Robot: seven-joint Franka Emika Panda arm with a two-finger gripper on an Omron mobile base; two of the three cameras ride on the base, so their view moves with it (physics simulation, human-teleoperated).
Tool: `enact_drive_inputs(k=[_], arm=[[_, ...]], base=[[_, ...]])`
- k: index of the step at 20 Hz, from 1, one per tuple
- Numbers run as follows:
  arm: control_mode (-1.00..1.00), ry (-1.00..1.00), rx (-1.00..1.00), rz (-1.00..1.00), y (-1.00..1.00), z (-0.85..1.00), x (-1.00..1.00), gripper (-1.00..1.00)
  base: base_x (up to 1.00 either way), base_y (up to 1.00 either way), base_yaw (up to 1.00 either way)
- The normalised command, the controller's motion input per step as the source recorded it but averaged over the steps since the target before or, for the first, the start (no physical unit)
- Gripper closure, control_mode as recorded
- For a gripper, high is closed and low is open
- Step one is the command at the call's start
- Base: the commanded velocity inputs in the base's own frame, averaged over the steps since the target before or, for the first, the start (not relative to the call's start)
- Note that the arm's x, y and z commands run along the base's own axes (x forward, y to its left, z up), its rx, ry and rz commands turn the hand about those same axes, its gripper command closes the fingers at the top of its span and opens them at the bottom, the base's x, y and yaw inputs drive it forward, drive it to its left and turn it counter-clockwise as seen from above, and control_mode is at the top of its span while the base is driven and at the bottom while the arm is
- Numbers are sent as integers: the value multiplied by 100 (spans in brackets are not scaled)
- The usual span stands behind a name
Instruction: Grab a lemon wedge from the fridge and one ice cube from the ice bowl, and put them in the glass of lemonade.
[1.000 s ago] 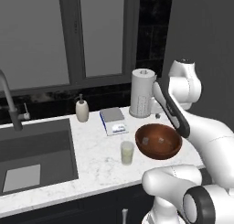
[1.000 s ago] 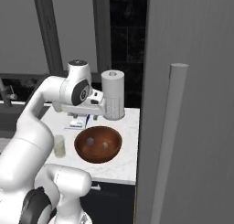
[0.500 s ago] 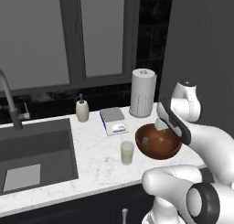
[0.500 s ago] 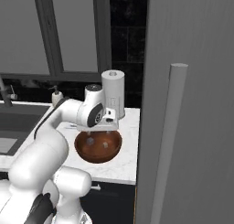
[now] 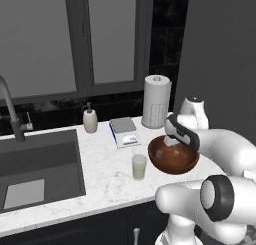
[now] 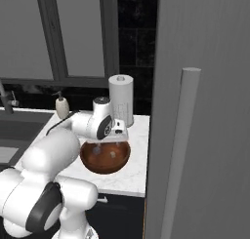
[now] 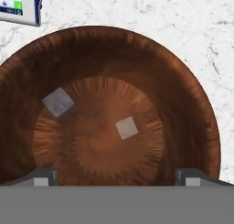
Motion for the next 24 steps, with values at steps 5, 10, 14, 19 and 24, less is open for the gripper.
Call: enact_drive_inputs(k=[5, 10, 14, 19, 24], arm=[[-100, 2, 0, 0, 0, -44, 20, -100], [-100, 5, -1, 0, 0, -56, 2, -100], [-100, 0, -4, 0, 0, -30, 24, -100], [-100, 0, -3, 0, -6, -50, 24, -100], [-100, 0, 0, 0, 0, -15, 3, -100]], base=[[0, 0, 0], [0, 0, 0], [0, 0, 0], [0, 0, 0], [0, 0, 0]])
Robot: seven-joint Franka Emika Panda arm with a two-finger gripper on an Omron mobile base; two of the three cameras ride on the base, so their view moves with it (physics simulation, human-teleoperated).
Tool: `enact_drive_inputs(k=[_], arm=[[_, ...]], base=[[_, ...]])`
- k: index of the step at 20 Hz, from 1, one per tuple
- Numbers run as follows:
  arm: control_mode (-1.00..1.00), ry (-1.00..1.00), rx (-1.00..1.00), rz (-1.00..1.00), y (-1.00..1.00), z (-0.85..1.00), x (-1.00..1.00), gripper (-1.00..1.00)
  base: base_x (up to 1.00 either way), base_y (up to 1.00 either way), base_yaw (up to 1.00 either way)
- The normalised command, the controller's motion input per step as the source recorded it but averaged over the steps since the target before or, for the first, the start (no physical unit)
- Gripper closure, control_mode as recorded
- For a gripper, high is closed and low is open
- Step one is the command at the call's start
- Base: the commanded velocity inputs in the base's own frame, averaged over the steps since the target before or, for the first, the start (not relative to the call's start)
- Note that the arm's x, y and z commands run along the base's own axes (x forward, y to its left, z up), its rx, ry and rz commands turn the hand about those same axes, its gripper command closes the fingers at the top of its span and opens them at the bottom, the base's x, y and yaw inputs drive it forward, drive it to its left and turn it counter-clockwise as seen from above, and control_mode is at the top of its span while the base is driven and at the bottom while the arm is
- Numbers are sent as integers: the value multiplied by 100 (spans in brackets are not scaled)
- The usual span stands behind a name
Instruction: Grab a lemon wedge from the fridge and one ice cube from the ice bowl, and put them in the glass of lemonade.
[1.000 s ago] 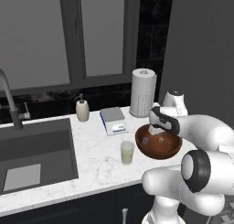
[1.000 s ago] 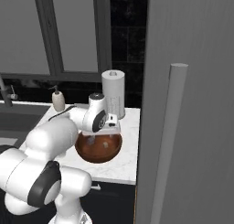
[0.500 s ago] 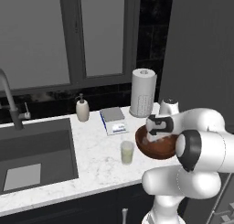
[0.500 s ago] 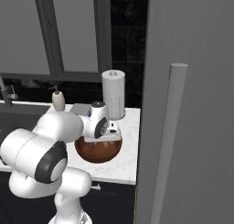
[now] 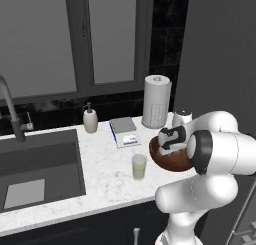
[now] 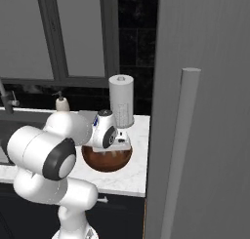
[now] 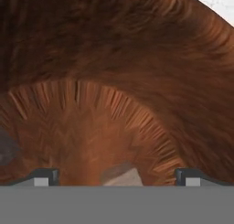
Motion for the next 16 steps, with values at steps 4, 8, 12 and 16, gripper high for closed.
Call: enact_drive_inputs(k=[4, 8, 12, 16], arm=[[-100, 2, 0, 0, 0, -9, -10, -100], [-100, 0, 0, 0, 0, 0, 0, 100], [-100, 0, 0, 0, 0, 0, 0, 100], [-100, 0, 0, 0, 0, 0, -9, 100]], base=[[0, 0, 0], [0, 0, 0], [0, 0, 0], [0, 0, 0]])
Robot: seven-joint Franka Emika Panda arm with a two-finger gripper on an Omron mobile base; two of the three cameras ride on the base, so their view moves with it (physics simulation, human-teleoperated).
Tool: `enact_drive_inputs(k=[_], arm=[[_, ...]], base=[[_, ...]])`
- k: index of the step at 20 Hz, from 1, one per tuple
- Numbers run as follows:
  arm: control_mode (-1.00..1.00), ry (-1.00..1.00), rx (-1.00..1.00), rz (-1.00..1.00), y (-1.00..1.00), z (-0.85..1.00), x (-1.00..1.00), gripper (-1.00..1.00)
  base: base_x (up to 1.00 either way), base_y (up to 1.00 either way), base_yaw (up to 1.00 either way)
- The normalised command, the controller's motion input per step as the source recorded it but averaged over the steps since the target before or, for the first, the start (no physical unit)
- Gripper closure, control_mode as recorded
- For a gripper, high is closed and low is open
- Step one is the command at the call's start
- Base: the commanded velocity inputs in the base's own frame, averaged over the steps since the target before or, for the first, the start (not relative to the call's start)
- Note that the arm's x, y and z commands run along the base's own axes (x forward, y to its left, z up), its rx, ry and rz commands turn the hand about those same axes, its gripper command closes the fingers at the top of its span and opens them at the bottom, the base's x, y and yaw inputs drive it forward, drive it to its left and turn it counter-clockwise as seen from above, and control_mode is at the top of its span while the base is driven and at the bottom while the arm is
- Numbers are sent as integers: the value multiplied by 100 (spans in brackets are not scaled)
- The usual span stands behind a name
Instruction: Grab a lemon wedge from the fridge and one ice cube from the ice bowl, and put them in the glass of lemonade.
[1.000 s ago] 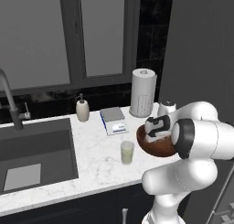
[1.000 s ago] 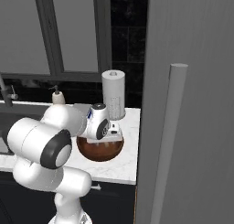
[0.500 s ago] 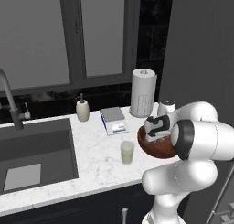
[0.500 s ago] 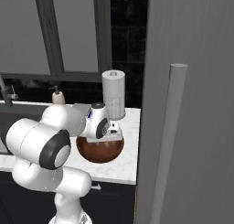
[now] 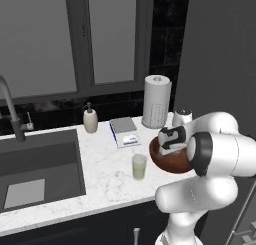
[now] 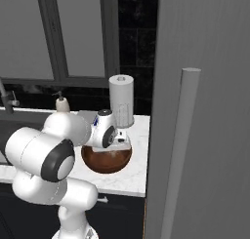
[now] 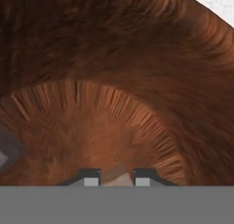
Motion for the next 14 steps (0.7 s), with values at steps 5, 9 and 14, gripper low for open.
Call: enact_drive_inputs(k=[5, 9, 14], arm=[[-100, -2, 0, 0, 3, 6, -25, 100], [-100, -11, 2, 0, 67, 89, -4, 100], [-100, -4, 0, 0, 97, 98, 0, 100]], base=[[0, 0, 0], [0, 0, 0], [0, 0, 0]])
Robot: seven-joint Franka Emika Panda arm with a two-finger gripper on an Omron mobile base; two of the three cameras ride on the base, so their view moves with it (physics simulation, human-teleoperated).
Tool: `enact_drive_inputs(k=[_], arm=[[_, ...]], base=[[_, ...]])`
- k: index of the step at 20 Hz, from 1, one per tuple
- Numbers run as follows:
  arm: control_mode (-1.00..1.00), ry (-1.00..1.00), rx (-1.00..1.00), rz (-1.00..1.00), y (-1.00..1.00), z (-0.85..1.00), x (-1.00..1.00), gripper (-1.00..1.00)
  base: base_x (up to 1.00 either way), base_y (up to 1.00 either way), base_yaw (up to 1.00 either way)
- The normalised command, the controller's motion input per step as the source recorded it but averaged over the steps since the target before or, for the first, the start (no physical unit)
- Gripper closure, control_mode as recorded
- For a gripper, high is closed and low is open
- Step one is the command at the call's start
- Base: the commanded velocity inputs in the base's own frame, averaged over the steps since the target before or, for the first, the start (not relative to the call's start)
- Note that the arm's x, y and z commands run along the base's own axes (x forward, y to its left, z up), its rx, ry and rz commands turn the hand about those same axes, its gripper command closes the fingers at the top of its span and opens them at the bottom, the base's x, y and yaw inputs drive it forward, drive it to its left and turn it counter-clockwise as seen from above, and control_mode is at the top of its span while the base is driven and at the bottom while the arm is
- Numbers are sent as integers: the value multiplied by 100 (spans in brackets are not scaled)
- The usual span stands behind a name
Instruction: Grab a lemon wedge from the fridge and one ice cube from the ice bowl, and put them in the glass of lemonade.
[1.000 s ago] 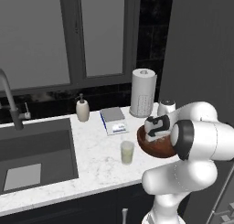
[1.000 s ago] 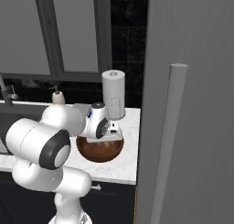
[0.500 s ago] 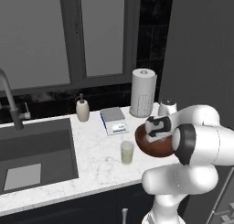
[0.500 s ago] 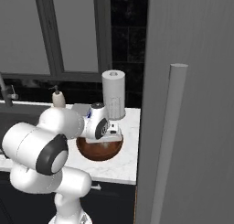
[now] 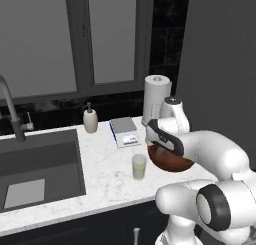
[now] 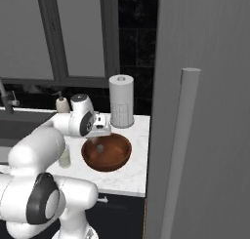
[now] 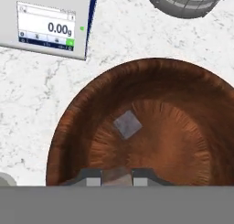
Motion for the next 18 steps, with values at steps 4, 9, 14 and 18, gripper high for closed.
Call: enact_drive_inputs(k=[4, 9, 14, 18], arm=[[-100, -1, 0, 0, 100, 76, 0, 100], [-100, 0, 0, 0, 97, 6, -3, 100], [-100, 10, 0, 4, 47, -20, -22, 100], [-100, 11, 0, 5, 1, -46, -11, 100]], base=[[0, 0, 0], [0, 0, 0], [0, 0, 0], [0, 0, 0]])
